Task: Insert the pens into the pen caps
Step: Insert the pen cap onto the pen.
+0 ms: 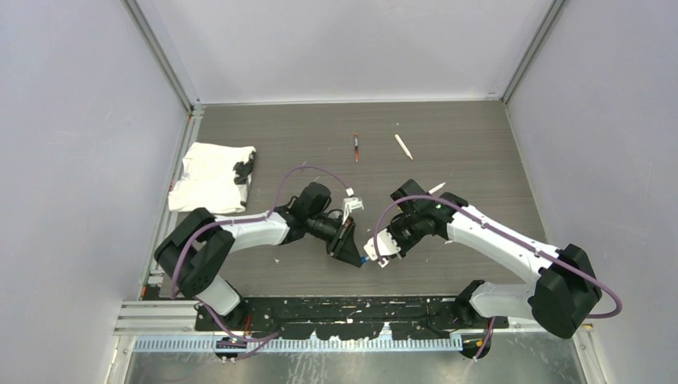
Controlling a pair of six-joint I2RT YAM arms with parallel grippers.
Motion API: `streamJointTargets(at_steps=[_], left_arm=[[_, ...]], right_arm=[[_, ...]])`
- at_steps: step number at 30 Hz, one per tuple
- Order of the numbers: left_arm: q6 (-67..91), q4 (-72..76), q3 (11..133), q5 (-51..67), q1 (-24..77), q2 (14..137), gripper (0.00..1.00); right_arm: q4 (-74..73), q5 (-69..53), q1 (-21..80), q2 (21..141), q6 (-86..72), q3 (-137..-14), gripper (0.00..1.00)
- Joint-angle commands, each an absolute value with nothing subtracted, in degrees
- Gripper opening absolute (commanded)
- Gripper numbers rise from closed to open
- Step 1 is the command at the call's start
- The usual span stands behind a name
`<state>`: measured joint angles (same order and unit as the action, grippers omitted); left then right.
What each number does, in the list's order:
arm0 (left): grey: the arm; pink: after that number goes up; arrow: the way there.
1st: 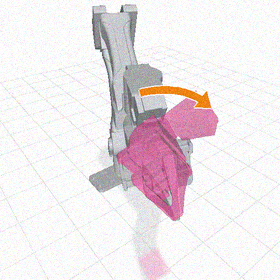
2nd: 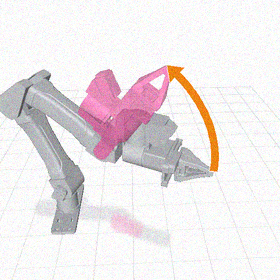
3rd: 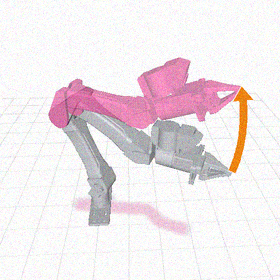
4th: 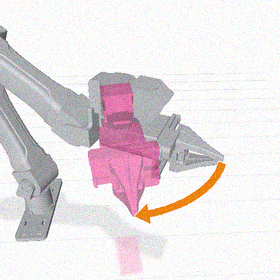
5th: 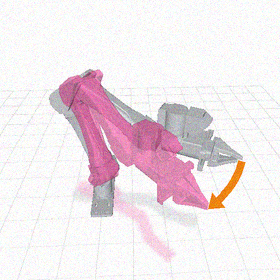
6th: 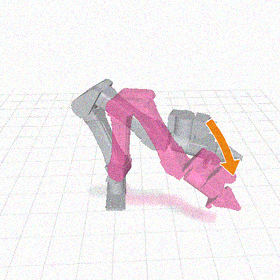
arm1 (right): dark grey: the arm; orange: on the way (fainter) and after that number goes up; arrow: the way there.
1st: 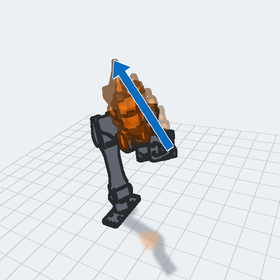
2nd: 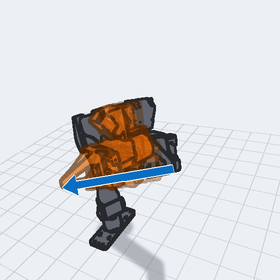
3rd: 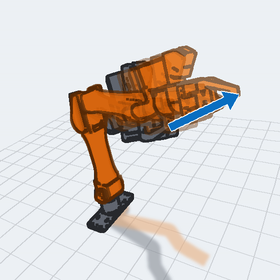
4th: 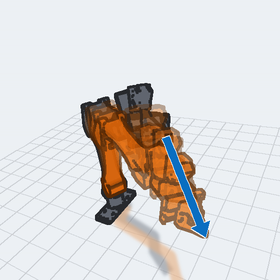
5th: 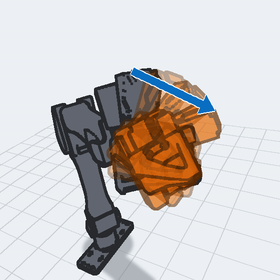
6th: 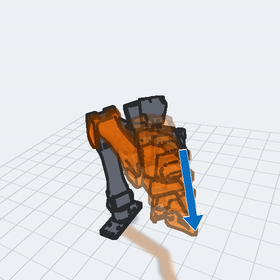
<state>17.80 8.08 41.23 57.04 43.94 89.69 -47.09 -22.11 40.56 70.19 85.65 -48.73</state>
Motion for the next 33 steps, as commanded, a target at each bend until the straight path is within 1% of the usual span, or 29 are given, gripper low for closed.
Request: streamJointTargets(at_steps=[1, 12, 18, 24, 30, 33], left_arm=[[18.6, 9.8, 43.4, 57.3, 44.5, 90.4, 0.01], [18.9, 11.1, 43.2, 57.7, 45.6, 90.1, 0.01], [19.3, 10.0, 43.7, 55.5, 45.6, 90.2, 0.01], [24.4, 15.9, 44.0, 57.1, 45.6, 92.2, 0.01], [28.0, 19.4, 44.1, 56.2, 45.6, 93.3, 0.01], [30.6, 22.5, 43.4, 53.8, 45.1, 92.8, 0.03]], right_arm=[[-46.3, -24.7, 42.2, 71.1, 84.6, -49.2, 0.01], [-45.5, -24.2, 43.4, 71.9, 83.2, -49.3, 0.01], [-49.4, -27.9, 43.4, 71.9, 87.9, -49.3, 0.01], [-50.8, -31.2, 43.7, 73.1, 89.2, -49.2, 0.01], [-50.8, -35.4, 43.7, 74.0, 85.7, -50.3, 0.01], [-49.8, -36.9, 43.7, 75.0, 80.3, -51.5, 0.01]])
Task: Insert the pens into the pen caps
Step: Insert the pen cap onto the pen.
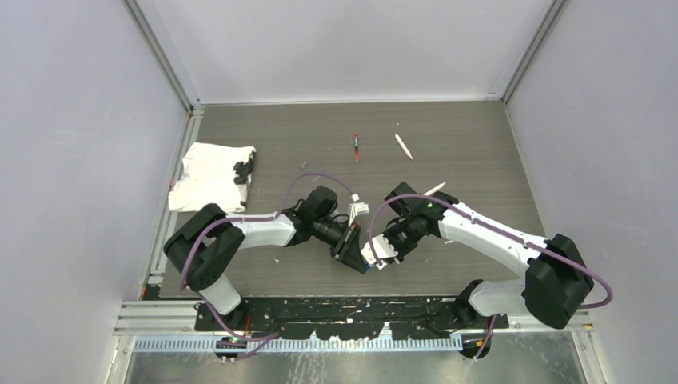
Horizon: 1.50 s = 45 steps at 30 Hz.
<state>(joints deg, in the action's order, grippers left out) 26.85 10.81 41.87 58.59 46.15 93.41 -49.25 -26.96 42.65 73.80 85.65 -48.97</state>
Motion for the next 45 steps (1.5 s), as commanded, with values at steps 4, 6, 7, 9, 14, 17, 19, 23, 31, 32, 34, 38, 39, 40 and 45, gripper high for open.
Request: streamJointTargets(at_steps=[4, 6, 7, 9, 14, 17, 19, 23, 31, 32, 34, 38, 39, 40, 45], left_arm=[[35.2, 28.0, 40.7, 51.6, 43.0, 90.3, 0.11], [37.1, 30.4, 39.4, 50.7, 41.7, 88.6, 0.15], [37.9, 31.1, 38.9, 50.3, 41.1, 88.0, 0.17], [39.0, 32.0, 38.3, 49.8, 40.3, 87.0, 0.21], [40.5, 32.4, 37.9, 48.6, 39.2, 85.3, 0.34], [41.7, 32.9, 37.4, 47.4, 37.8, 83.5, 0.4], [42.3, 32.9, 37.0, 46.8, 36.6, 81.6, 0.45], [41.4, 29.9, 36.1, 42.7, 34.5, 75.4, 0.53], [36.2, 27.3, 34.3, 27.2, 34.2, 60.6, 0.8], [36.8, 29.4, 33.7, 26.2, 34.2, 59.8, 0.83], [39.2, 33.4, 32.7, 23.5, 34.2, 58.6, 0.89], [44.4, 39.9, 32.6, 20.2, 34.2, 58.3, 0.89], [46.1, 42.0, 32.4, 18.8, 34.2, 58.3, 0.89], [47.7, 44.4, 32.0, 17.5, 34.3, 58.4, 0.89], [47.1, 51.0, 31.4, 9.7, 37.8, 58.7, 0.88]], right_arm=[[-50.0, -39.5, 41.8, 76.1, 75.6, -53.5, 0.01], [-50.0, -40.7, 40.6, 75.7, 74.9, -53.5, 0.01], [-50.1, -41.4, 40.1, 75.6, 74.6, -53.5, 0.01], [-50.5, -42.8, 38.9, 75.7, 74.2, -53.8, 0.01], [-51.4, -44.9, 36.0, 75.6, 73.6, -54.3, 0.01], [-52.0, -45.8, 34.2, 75.4, 73.6, -54.3, 0.01], [-52.4, -46.7, 32.8, 75.0, 73.6, -54.4, 0.01], [-53.3, -49.1, 29.6, 73.5, 73.2, -54.7, 0.01], [-49.0, -60.2, 20.2, 68.7, 59.1, -55.2, 0.01], [-47.7, -61.7, 19.2, 68.4, 55.5, -55.3, 0.01], [-44.3, -64.4, 17.5, 67.9, 47.9, -55.3, 0.01], [-32.1, -69.7, 15.1, 67.2, 28.0, -53.4, 0.01], [-27.8, -70.7, 14.9, 67.0, 21.9, -52.6, 0.01], [-23.9, -71.3, 14.6, 66.9, 16.3, -51.8, 0.01], [-2.4, -67.9, 14.2, 67.4, -11.9, -47.8, 0.01]])
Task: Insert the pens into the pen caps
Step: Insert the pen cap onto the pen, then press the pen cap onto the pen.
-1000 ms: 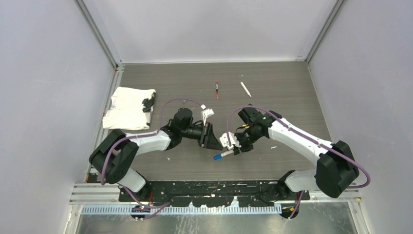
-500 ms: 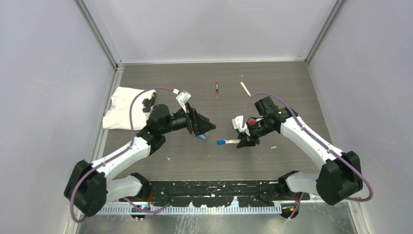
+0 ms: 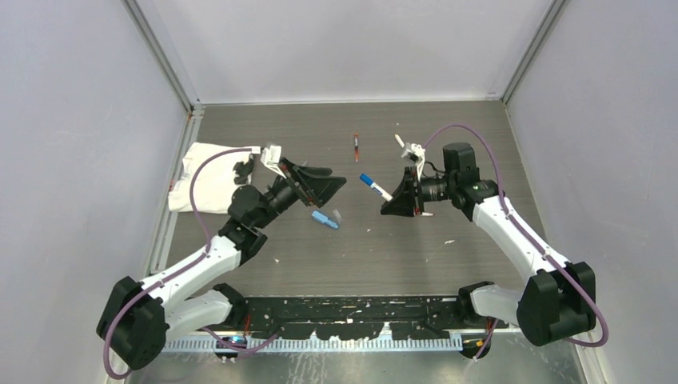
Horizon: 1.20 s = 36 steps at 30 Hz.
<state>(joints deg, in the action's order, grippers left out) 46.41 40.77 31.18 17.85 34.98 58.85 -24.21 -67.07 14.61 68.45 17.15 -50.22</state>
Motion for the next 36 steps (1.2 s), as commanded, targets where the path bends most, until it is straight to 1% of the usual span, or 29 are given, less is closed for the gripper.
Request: streamJointTargets(at_steps=[1, 4, 8, 17, 26, 31, 36], left_arm=[[45.1, 51.0, 31.7, 8.1, 39.0, 59.0, 0.87], [41.9, 52.4, 32.3, 1.9, 42.2, 60.8, 0.88], [43.5, 57.2, 33.0, -2.4, 43.6, 65.1, 0.87], [46.6, 61.5, 38.2, -3.2, 45.6, 73.8, 0.82], [50.7, 61.9, 41.5, -4.5, 45.8, 78.4, 0.69], [51.7, 61.6, 42.5, -4.6, 45.8, 79.6, 0.64], [52.6, 61.1, 43.2, -4.3, 45.8, 80.6, 0.56]], right_arm=[[-0.5, -67.8, 14.2, 67.6, -14.3, -47.4, 0.01], [4.2, -67.7, 14.2, 68.1, -19.7, -46.8, 0.01], [6.4, -67.5, 14.2, 67.9, -22.9, -46.6, 0.01], [7.7, -67.7, 14.2, 68.0, -23.6, -46.1, 0.01], [8.3, -68.1, 14.2, 68.4, -23.4, -45.7, 0.01], [8.3, -68.1, 14.3, 68.4, -23.2, -45.8, 0.01], [8.3, -68.1, 14.2, 68.6, -23.1, -45.7, 0.01]])
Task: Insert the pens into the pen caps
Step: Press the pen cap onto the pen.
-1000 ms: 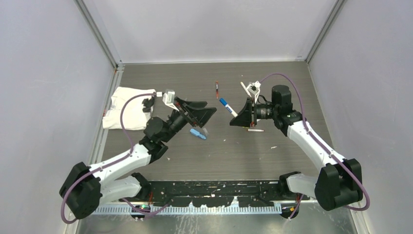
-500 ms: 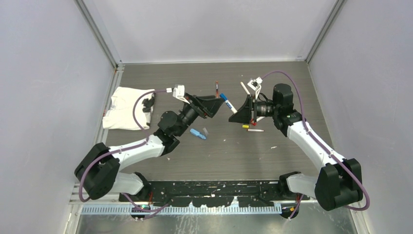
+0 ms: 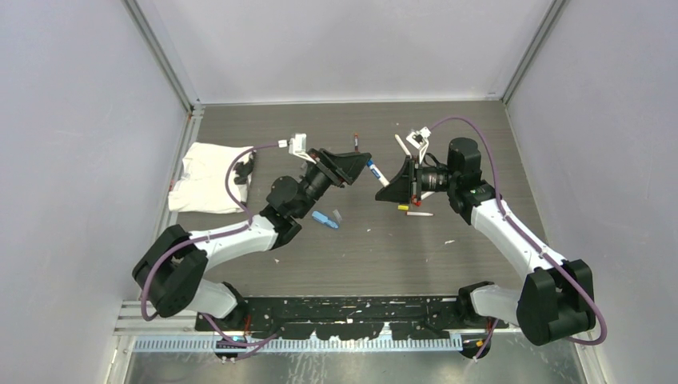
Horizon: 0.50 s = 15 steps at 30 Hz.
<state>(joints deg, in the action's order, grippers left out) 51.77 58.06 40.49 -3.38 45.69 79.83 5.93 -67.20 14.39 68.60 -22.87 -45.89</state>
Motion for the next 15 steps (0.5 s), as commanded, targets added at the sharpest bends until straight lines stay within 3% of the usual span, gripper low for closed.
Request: streamJointTargets(at_steps=[1, 15], left_arm=[[52.9, 61.1, 43.3, -4.1, 45.8, 80.7, 0.55], [55.4, 62.0, 43.8, -3.3, 46.0, 82.2, 0.5]], right_arm=[[8.3, -68.1, 14.2, 68.6, -23.1, -45.7, 0.01], [8.3, -68.2, 14.3, 68.9, -23.0, -45.6, 0.01]])
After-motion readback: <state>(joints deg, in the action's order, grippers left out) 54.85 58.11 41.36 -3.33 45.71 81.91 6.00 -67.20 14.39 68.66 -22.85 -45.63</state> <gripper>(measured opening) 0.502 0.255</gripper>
